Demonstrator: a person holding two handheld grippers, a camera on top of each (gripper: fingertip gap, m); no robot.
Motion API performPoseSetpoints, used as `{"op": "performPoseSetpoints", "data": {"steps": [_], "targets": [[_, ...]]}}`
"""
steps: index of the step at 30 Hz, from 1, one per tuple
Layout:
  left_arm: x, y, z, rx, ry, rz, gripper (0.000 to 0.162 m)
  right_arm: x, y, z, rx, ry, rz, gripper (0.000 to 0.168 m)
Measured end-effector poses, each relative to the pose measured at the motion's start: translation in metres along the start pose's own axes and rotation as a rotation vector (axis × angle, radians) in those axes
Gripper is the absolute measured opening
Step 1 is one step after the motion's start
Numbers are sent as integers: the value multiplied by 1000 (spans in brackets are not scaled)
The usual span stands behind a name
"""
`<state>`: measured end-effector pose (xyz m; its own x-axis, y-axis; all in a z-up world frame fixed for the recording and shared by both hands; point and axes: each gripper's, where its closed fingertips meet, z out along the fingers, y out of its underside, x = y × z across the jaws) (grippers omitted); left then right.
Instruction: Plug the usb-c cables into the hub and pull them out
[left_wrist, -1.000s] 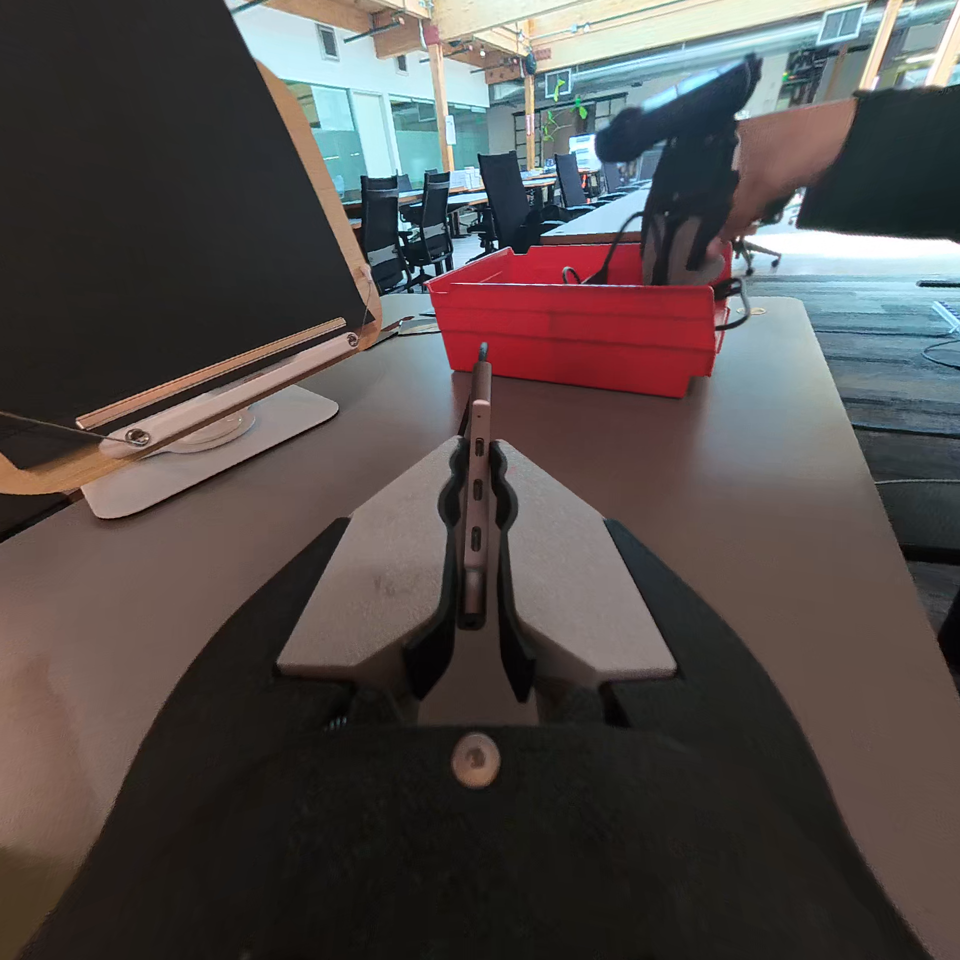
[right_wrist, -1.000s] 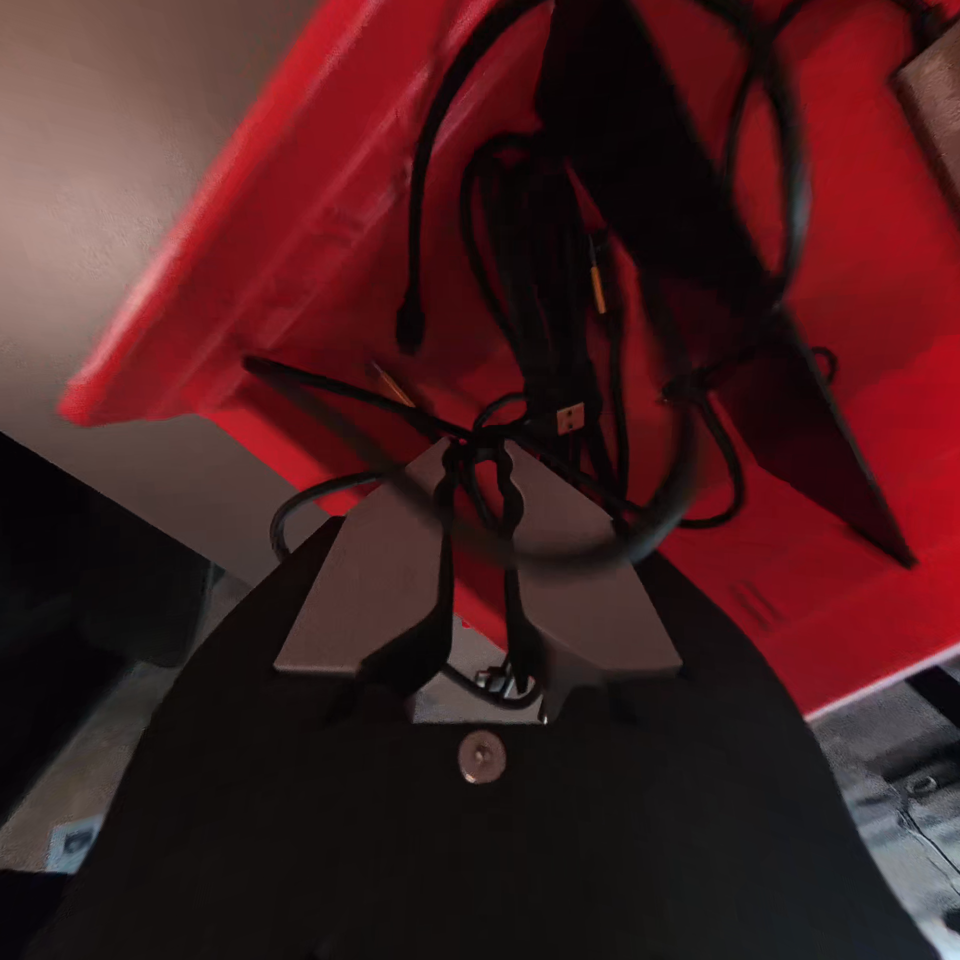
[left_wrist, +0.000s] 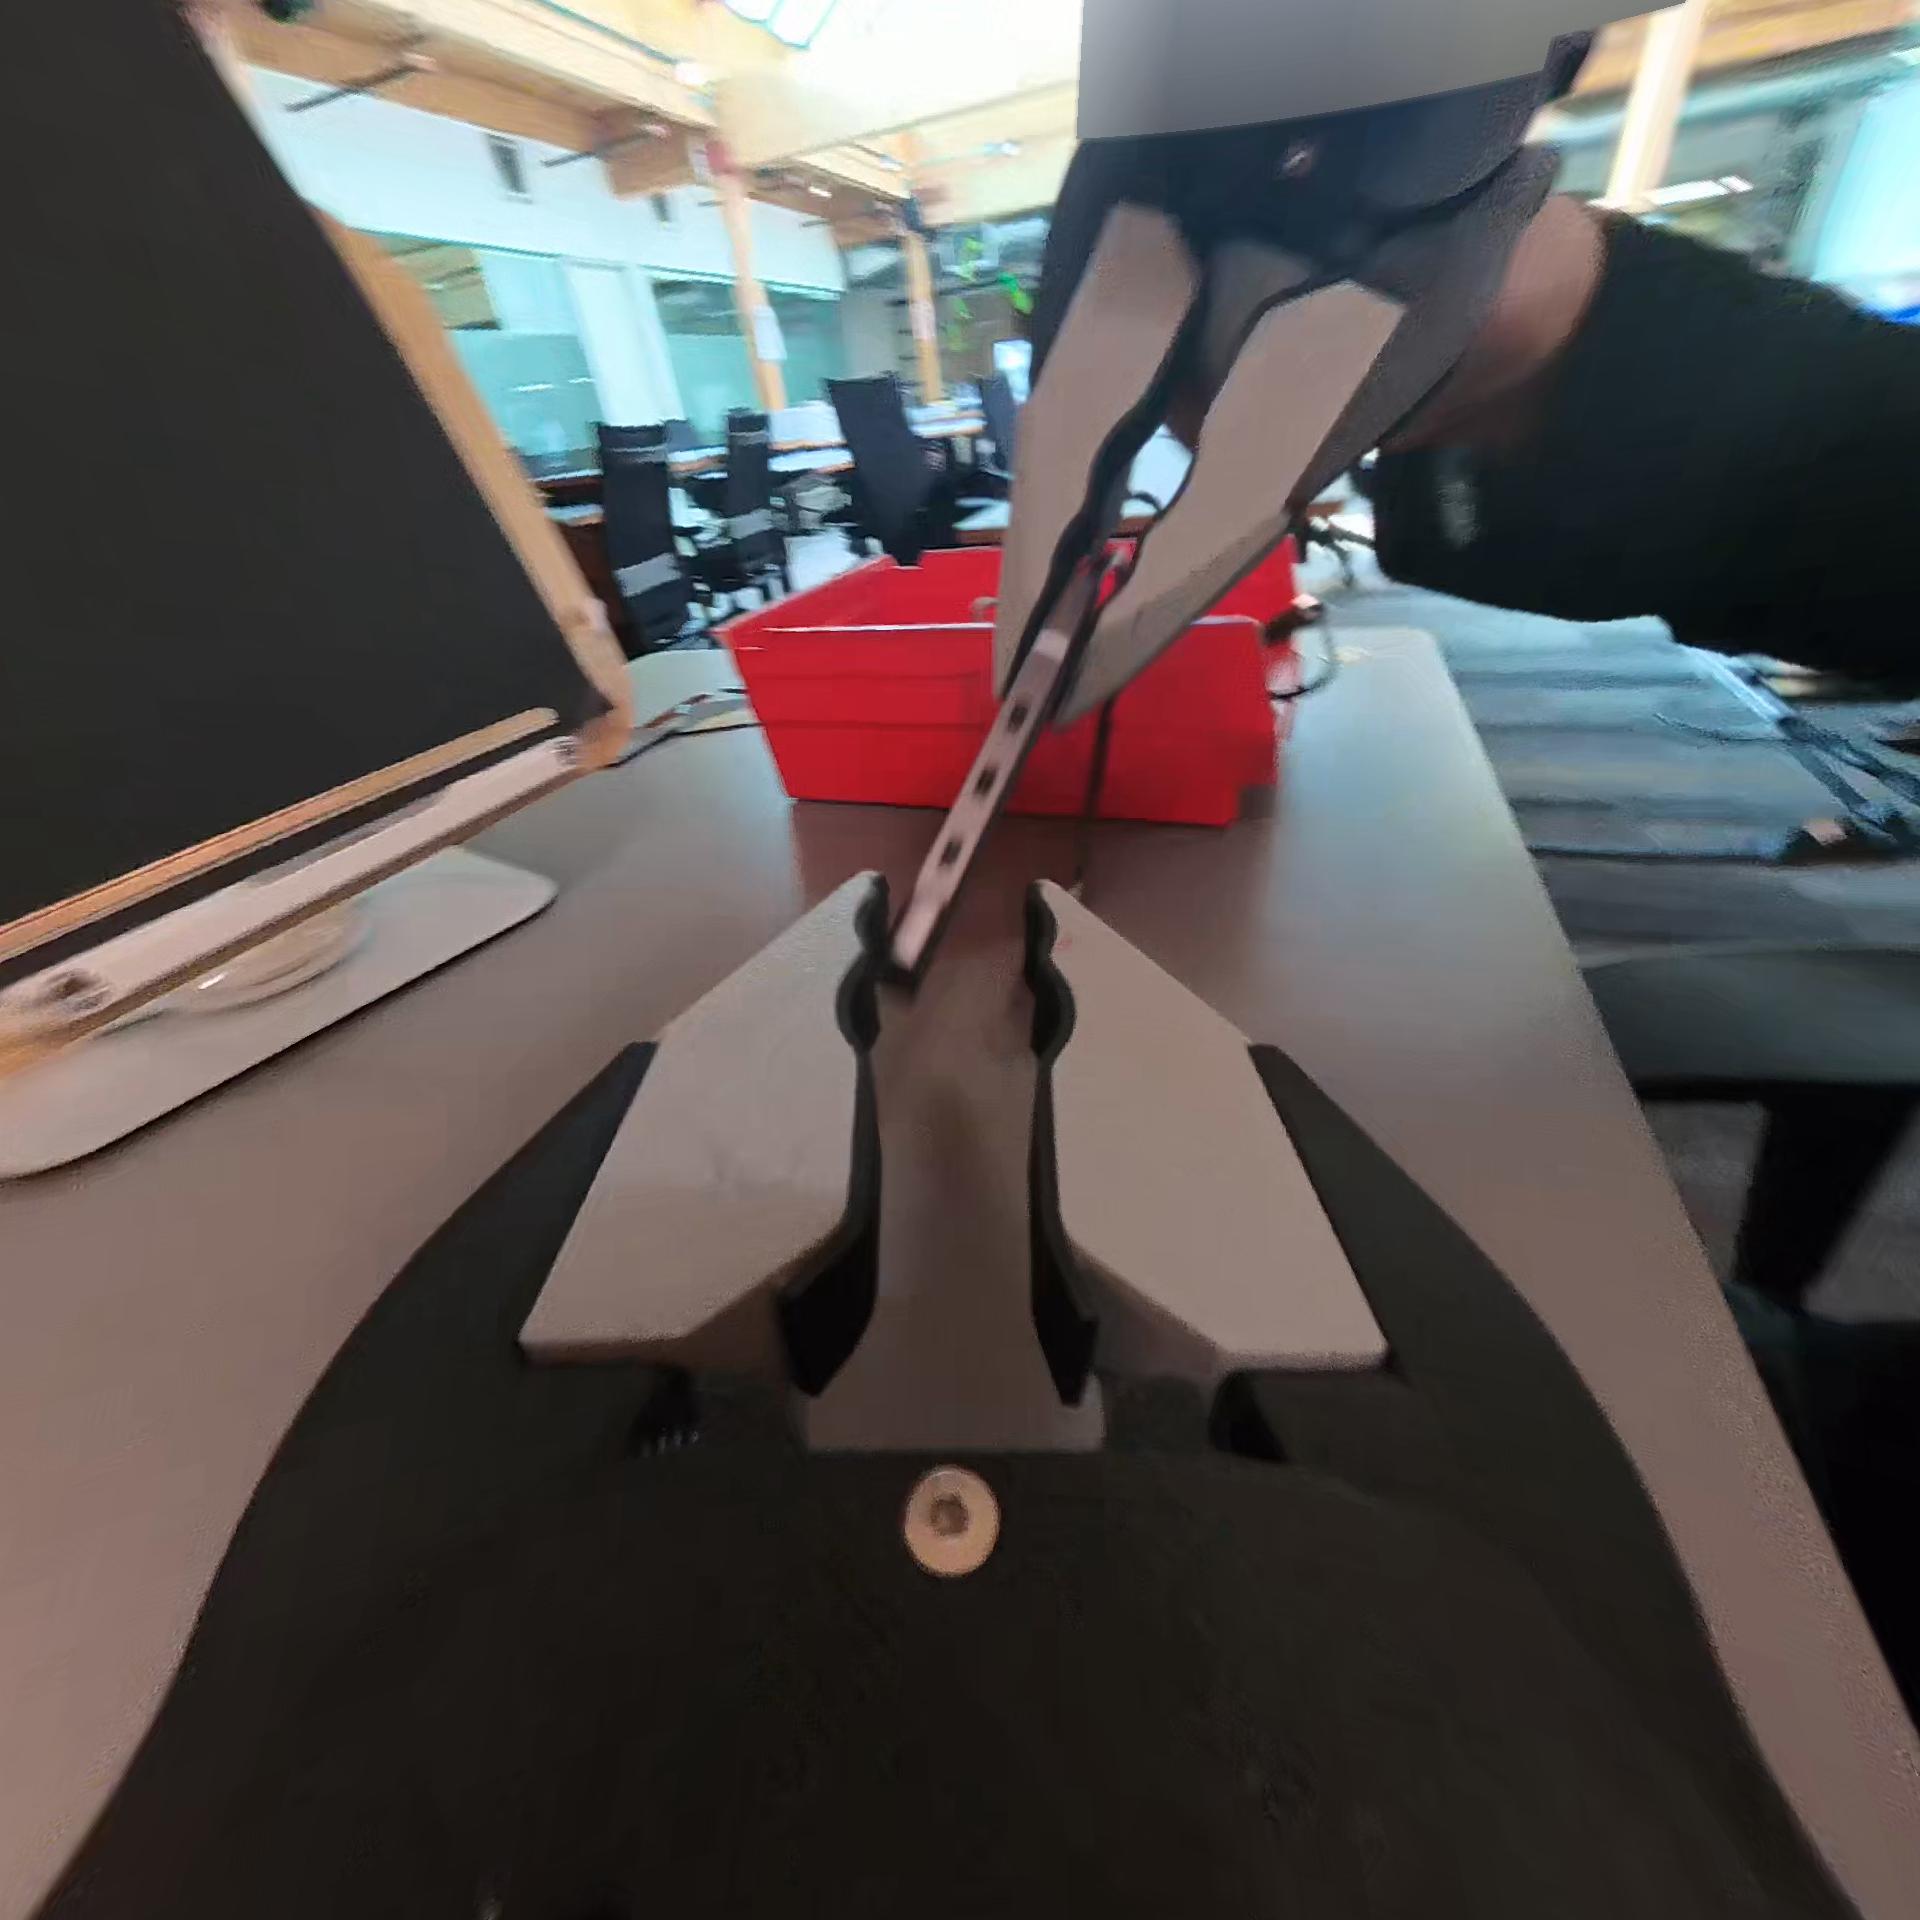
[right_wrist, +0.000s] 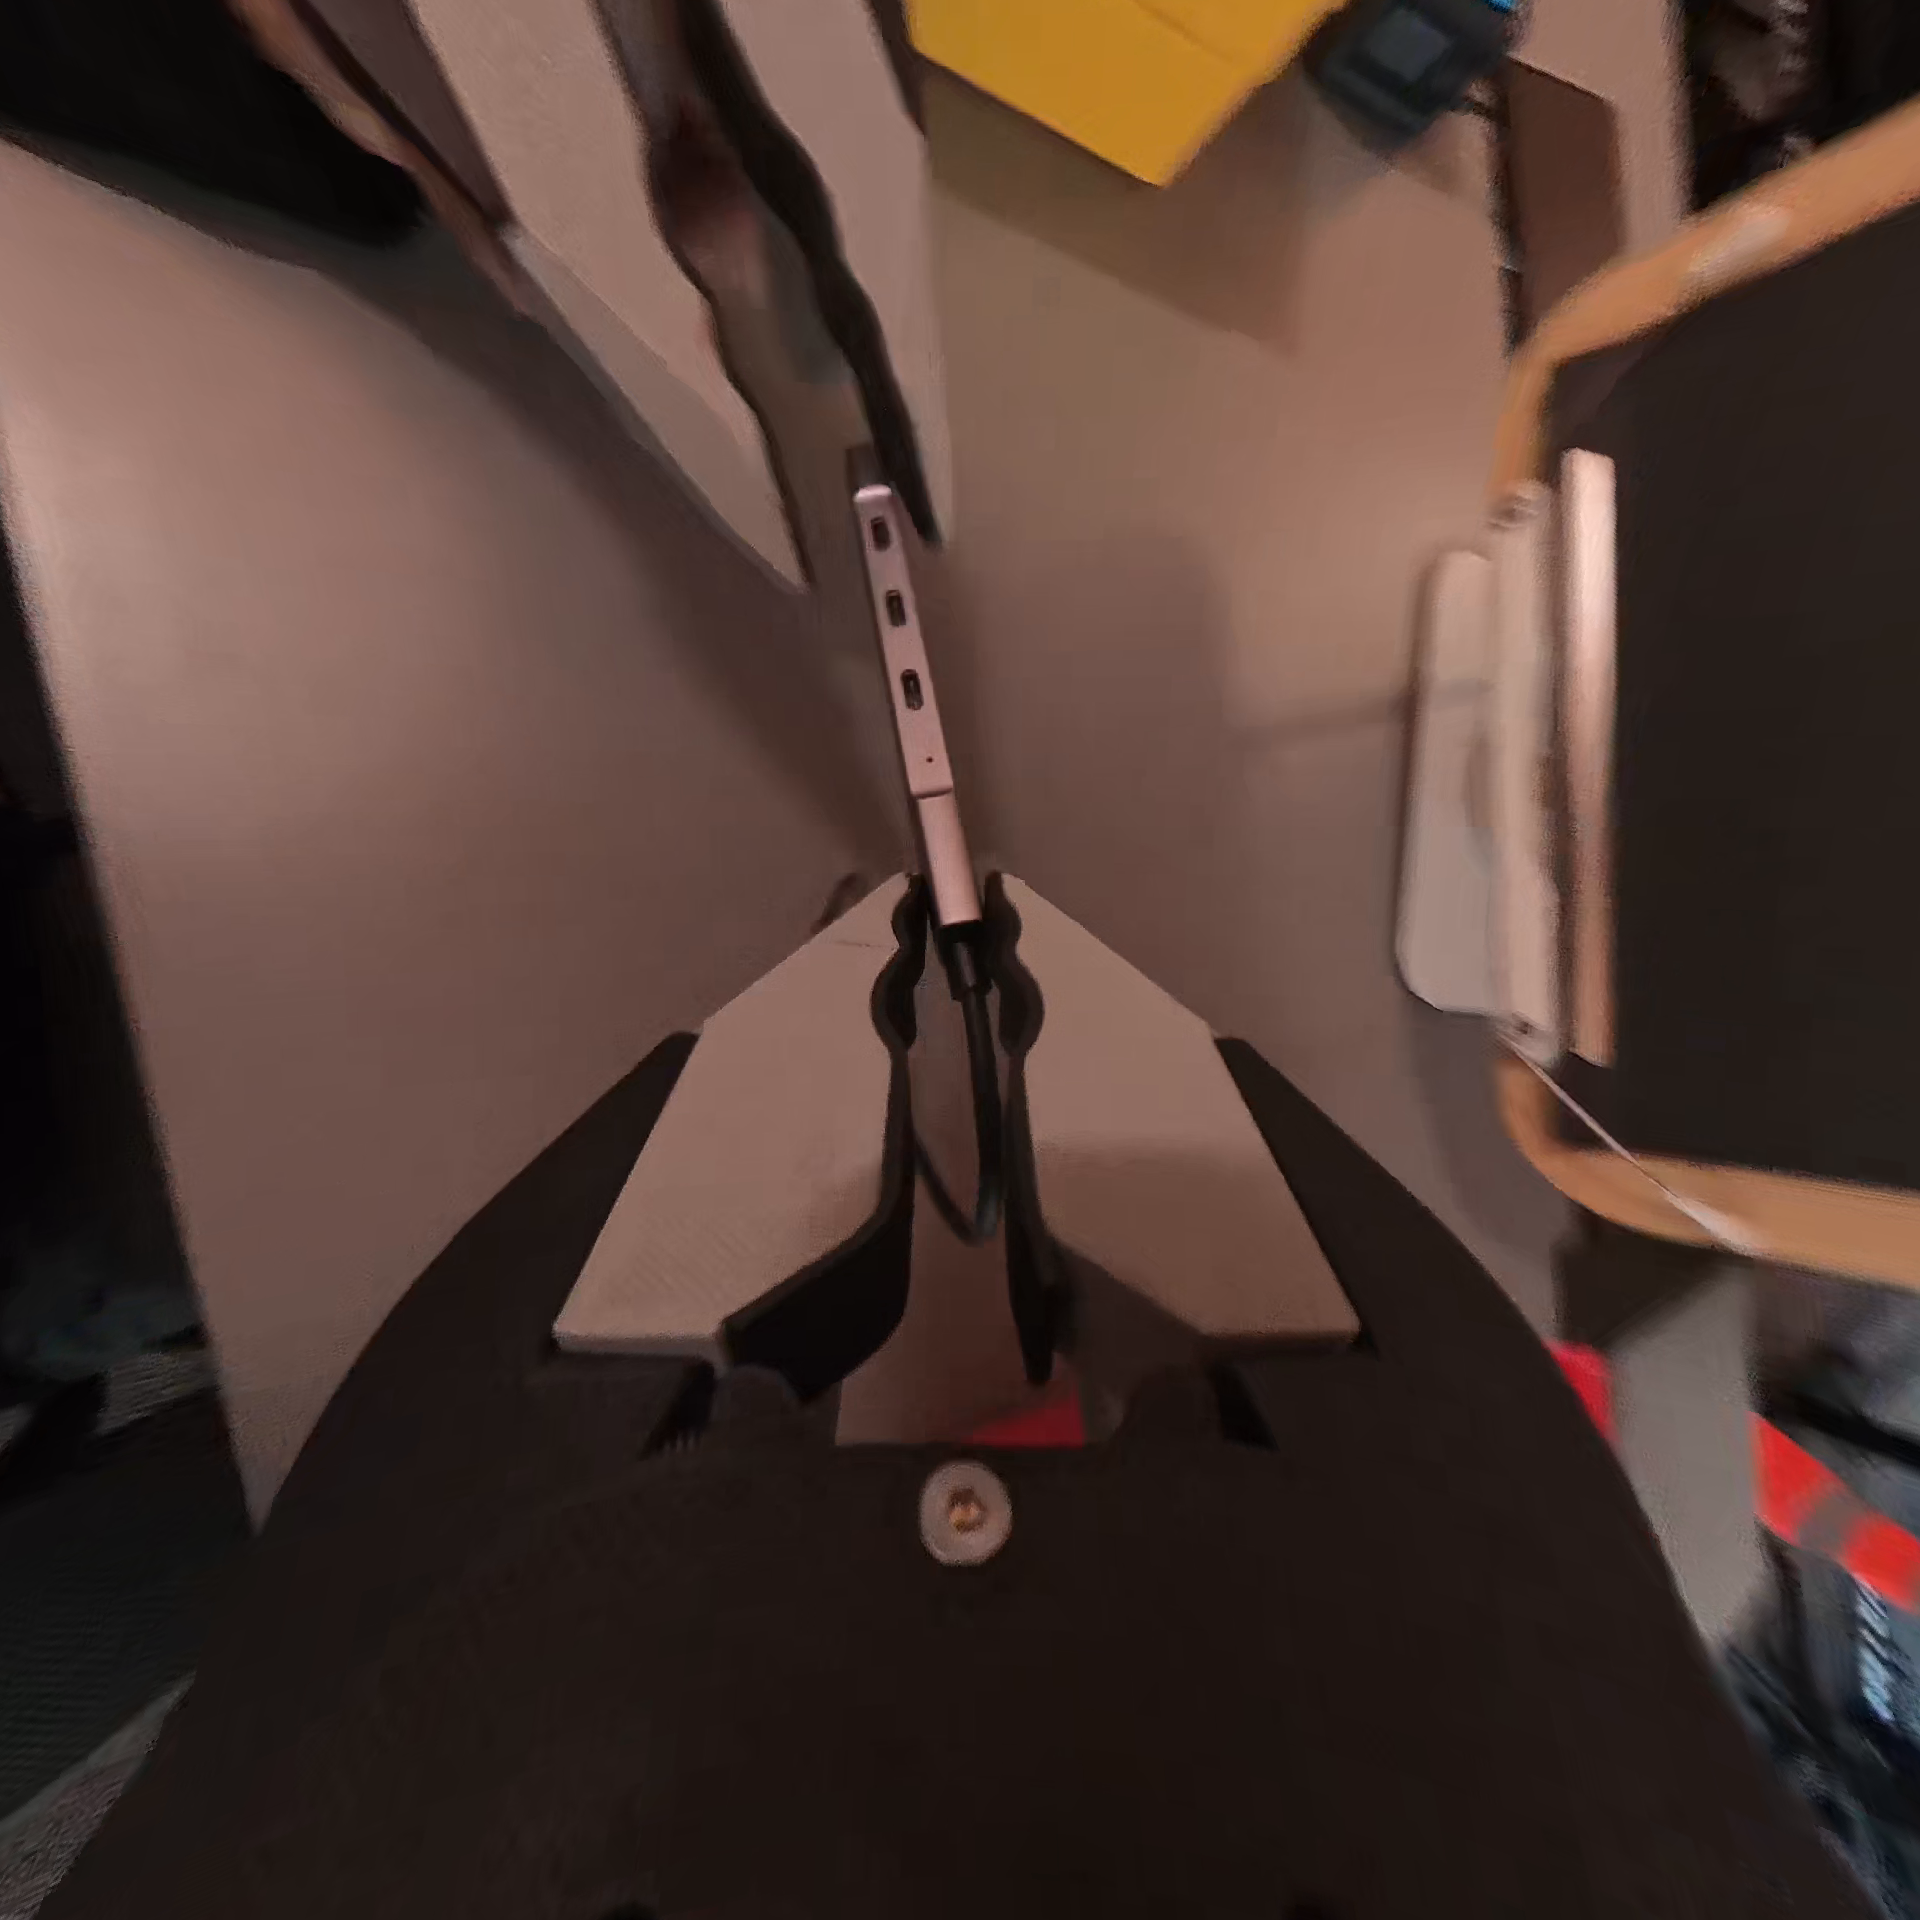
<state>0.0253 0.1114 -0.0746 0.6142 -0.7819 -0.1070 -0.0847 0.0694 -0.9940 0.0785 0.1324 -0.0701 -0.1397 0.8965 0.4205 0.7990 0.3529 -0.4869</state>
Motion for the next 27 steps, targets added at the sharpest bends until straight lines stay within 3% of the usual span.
{"op": "performPoseSetpoints", "data": {"steps": [3,8,11,13,16,18,20,21,25,27], "targets": [[-16,-3,-9,26,-56,-57,8,69,15,-50,-40,210,68,6],[-18,4,-6,-6,-84,-35,6,180,52,-141,-40,543,178,6],[-15,13,-2,-52,-83,-7,5,219,81,-166,-22,652,202,6],[-15,16,0,-70,-85,1,6,228,115,-158,-50,627,276,6],[-14,21,2,-85,-71,-39,11,219,181,-118,-140,518,386,6],[-14,25,3,-101,-63,-82,22,202,243,-91,-318,447,522,36],[-15,29,5,-119,-60,-110,30,191,280,-85,-393,444,618,35],[-16,30,5,-124,-61,-116,31,186,284,-85,-357,439,672,35],[-16,31,3,-130,-65,-126,37,170,275,-112,-185,428,887,66],[-14,34,2,-146,-68,-143,45,168,279,-142,-162,532,900,76]]}}
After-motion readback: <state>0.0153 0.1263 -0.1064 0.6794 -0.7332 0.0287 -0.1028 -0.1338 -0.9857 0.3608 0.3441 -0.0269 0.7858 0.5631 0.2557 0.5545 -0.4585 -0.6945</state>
